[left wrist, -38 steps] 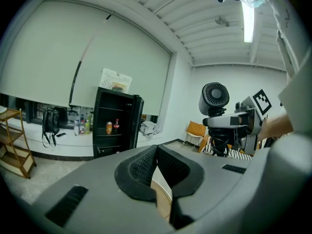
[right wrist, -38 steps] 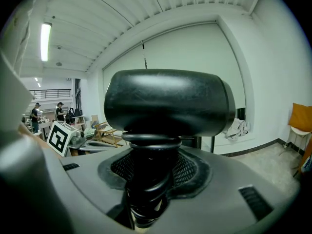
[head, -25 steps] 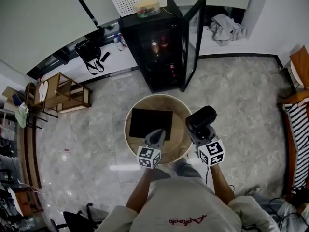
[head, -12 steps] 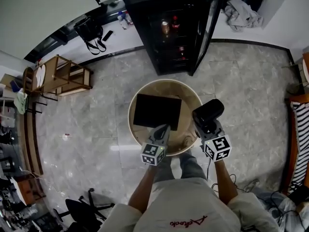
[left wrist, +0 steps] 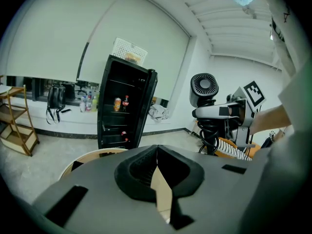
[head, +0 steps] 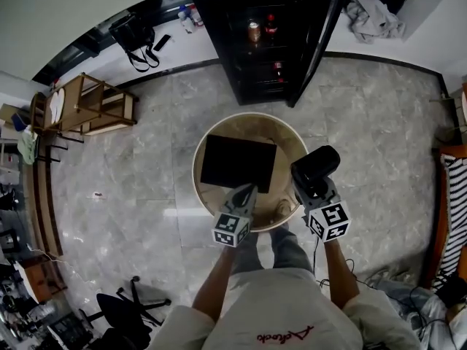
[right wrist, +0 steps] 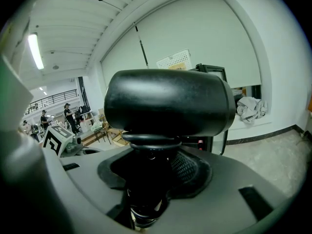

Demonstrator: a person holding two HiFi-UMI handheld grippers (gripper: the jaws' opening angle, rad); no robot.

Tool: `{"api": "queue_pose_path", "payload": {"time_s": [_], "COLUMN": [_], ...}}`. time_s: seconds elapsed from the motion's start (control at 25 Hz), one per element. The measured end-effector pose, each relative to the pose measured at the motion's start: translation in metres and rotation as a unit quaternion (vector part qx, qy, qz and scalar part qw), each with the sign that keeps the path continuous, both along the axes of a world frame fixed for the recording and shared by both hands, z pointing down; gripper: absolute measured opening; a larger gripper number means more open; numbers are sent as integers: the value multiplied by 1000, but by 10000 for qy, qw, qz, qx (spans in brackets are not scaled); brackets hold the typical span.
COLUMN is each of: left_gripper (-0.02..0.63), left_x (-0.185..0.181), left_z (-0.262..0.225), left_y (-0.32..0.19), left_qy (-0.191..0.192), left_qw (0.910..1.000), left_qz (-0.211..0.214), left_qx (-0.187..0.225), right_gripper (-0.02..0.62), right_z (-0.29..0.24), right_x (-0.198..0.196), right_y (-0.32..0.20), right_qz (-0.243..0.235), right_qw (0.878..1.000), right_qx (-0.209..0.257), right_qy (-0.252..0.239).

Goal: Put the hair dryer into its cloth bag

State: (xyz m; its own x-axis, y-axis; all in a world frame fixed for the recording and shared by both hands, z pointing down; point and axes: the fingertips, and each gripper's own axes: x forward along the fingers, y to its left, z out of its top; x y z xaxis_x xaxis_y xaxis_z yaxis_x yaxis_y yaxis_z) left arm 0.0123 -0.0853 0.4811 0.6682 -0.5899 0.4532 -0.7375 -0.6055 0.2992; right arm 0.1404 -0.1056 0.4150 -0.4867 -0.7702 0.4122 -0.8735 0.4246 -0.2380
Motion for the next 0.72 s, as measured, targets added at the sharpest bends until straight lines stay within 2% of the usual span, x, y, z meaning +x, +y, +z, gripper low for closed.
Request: {"api": "queue_pose_path", "payload": {"time_s": [0.36, 0.72], "left_gripper": [31, 31], "left_x": [3, 3], "left_z": [69, 145], "left_y": [6, 19], "left_qy": [-102, -217], "left_qw": [9992, 9972], "left_qz": [147, 288], "left_qx": [-349, -652], "right_gripper": [196, 196], "right_z": [81, 166], "right_x": [-7, -22], "right_y": [12, 50], "right_qz": [-194, -535], "right_qw": [9984, 9925], "right_qx": [-532, -1103], "right_qy": [-33, -38]}}
